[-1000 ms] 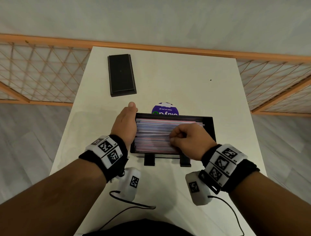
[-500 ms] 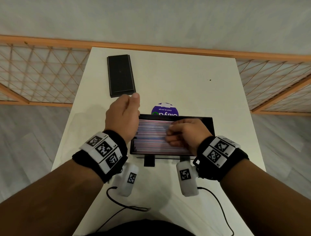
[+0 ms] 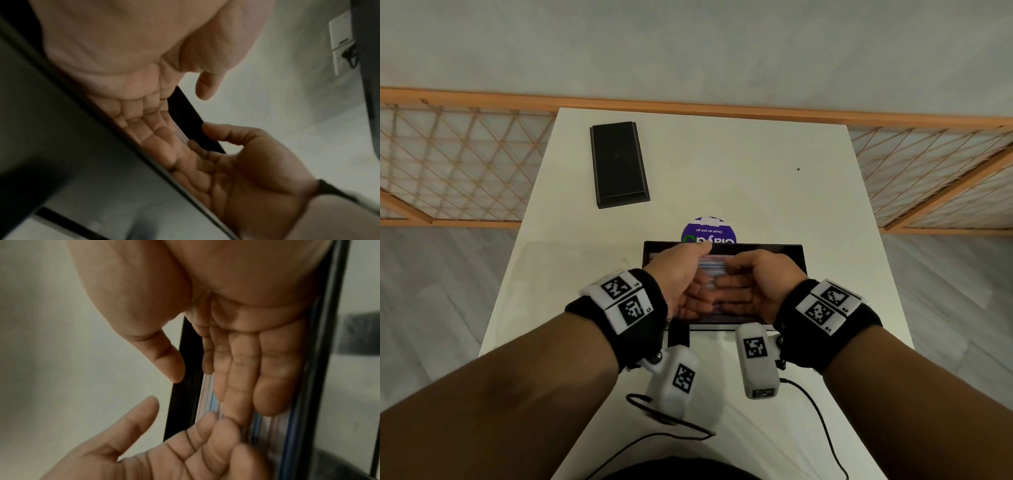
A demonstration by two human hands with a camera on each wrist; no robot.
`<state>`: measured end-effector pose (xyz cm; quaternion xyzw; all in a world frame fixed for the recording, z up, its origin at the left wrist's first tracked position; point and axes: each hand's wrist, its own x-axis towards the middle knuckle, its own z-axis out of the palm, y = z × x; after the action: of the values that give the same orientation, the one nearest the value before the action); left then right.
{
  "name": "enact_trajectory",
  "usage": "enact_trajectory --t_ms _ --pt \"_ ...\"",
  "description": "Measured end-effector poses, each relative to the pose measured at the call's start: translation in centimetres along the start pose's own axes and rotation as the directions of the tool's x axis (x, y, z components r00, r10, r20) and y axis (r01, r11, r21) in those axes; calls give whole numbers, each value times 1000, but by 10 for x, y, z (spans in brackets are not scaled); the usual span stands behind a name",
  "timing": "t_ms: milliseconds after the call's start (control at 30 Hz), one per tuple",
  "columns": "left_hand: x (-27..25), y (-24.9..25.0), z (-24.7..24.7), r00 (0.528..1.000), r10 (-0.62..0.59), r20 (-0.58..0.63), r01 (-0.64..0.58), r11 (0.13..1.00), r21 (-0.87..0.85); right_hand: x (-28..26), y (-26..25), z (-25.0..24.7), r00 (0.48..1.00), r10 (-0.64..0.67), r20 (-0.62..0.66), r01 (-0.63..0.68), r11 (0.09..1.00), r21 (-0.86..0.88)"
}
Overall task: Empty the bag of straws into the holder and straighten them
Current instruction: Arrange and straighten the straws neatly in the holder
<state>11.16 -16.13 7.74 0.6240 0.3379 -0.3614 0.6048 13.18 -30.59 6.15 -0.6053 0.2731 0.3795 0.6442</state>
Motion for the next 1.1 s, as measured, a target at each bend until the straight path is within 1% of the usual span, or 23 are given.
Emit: enact_trajectory --t_ms 67,133,333,433,600,733,800,833,900,967,1100 --pt "4 -1 -1 999 -32 -11 32 999 30 1 0 -2 1000 -5 -28 5 1000 -22" --pt "7 -2 -1 999 -37 -35 39 998 52 3 0 -4 998 -15 -55 15 1000 -13" --pt "8 -4 0 994 26 -109 -13 992 123 8 -3 -3 994 -62 -95 76 985 153" --pt "7 -5 1 994 47 -98 -29 984 178 9 -3 -3 993 -68 -94 84 980 183" --pt "5 -4 3 998 6 -67 11 968 251 9 -2 -2 993 -54 -100 70 984 163" --pt "7 -3 3 998 18 -56 -2 959 284 8 -5 -2 994 -58 -97 82 962 259" --pt "9 -2 2 994 62 -89 -40 972 230 8 -4 -1 995 -46 -91 69 958 279" --pt "9 -1 1 991 79 -105 -60 984 169 8 -3 -1 994 -42 -97 68 959 275" --pt "9 3 0 990 80 -114 -79 997 9 9 -2 -1 993 -44 -111 71 965 253" --pt "9 5 -1 992 58 -114 -70 993 -97 9 -1 -1 993 -43 -113 69 969 236" --pt "12 1 -1 990 20 -140 -41 989 -145 9 0 -1 994 -33 -105 53 979 198"
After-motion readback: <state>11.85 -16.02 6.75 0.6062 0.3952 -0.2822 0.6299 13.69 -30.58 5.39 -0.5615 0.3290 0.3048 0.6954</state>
